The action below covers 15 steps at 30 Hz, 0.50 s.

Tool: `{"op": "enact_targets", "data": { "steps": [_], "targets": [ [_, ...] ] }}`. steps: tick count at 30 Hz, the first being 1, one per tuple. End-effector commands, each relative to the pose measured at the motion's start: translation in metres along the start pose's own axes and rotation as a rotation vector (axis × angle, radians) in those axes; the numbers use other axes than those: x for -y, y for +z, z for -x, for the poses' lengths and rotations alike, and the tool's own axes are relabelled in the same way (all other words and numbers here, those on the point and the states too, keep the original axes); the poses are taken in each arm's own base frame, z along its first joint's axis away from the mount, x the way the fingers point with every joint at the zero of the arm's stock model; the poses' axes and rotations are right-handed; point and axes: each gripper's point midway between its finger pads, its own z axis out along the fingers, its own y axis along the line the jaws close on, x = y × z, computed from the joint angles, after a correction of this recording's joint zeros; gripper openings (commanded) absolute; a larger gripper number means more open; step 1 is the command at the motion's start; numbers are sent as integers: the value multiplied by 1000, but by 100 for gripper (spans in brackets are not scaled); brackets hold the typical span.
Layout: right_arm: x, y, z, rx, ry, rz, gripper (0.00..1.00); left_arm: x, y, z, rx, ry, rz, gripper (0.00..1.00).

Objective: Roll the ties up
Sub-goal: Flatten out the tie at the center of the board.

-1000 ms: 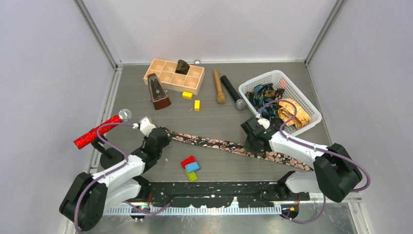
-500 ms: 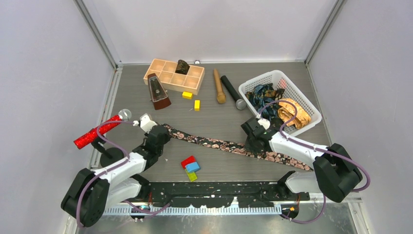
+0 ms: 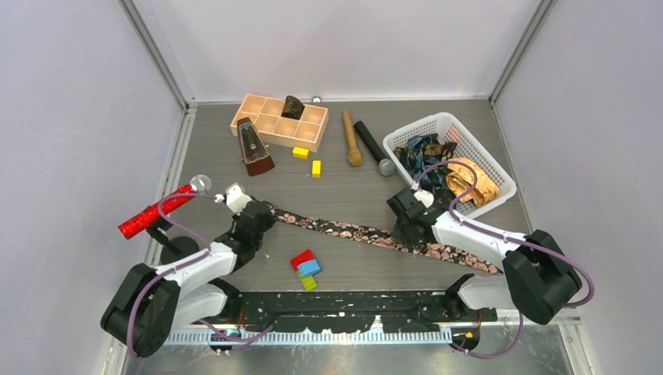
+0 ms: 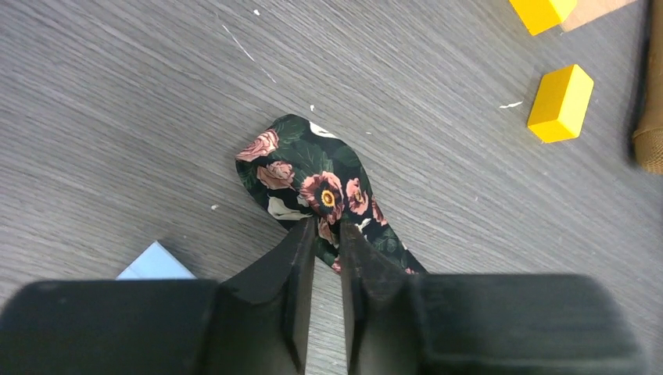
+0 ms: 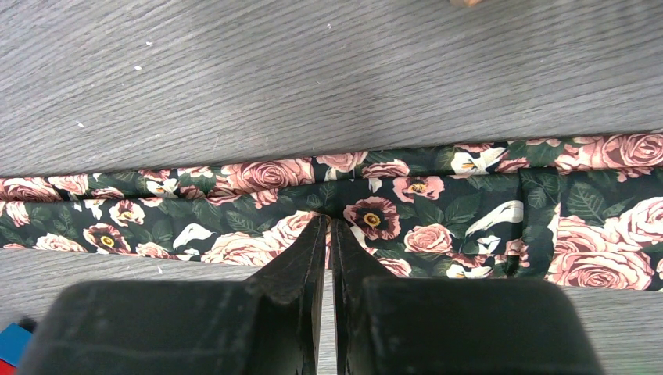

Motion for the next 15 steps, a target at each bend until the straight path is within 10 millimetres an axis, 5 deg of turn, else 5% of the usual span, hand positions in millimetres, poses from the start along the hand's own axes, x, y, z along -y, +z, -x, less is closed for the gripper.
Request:
{"op": "enact_targets", "data": {
  "steps": [1,6,15],
  "targets": [
    [3,0,1,10,11,-8,13,4,-5,23,67,-23,9,27],
    [-3,-6,3,15,17,22,14,1,-13,26,66,-21,9,41],
    [-33,-40,25,84,16,189,18,19,-32,49,90,-1,-73,46]
  ]
}}
